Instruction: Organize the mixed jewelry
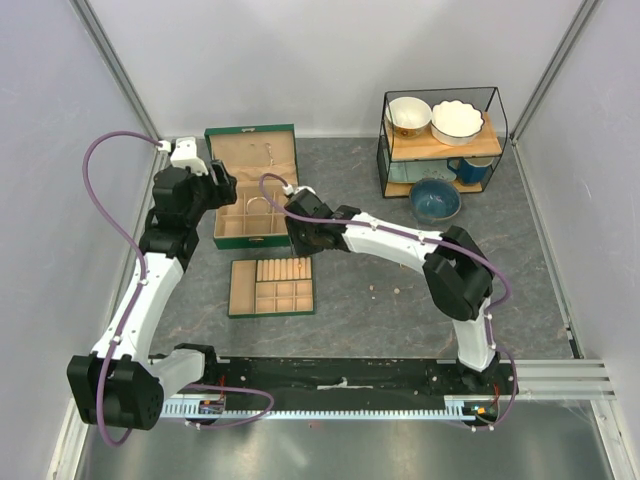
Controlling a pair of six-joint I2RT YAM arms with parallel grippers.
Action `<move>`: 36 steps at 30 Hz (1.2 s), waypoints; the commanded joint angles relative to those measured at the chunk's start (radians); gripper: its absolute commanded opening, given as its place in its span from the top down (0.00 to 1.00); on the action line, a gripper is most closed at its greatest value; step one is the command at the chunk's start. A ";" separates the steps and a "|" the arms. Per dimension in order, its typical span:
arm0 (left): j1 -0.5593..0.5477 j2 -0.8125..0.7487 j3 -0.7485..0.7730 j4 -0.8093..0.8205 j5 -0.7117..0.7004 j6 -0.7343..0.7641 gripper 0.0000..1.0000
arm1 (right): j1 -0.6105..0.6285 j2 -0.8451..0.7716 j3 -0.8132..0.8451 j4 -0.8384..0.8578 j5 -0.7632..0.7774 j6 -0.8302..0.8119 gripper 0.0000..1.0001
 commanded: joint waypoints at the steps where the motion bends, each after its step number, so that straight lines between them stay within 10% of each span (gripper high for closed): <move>1: 0.007 -0.027 0.012 0.022 0.090 0.014 0.25 | -0.016 -0.093 0.068 0.003 0.035 -0.134 0.57; 23: 0.007 -0.011 0.066 -0.061 0.500 0.121 0.24 | -0.427 -0.518 -0.418 -0.166 -0.077 -0.786 0.61; 36: 0.005 -0.014 0.063 -0.062 0.528 0.115 0.24 | -0.525 -0.520 -0.501 -0.206 -0.147 -0.748 0.61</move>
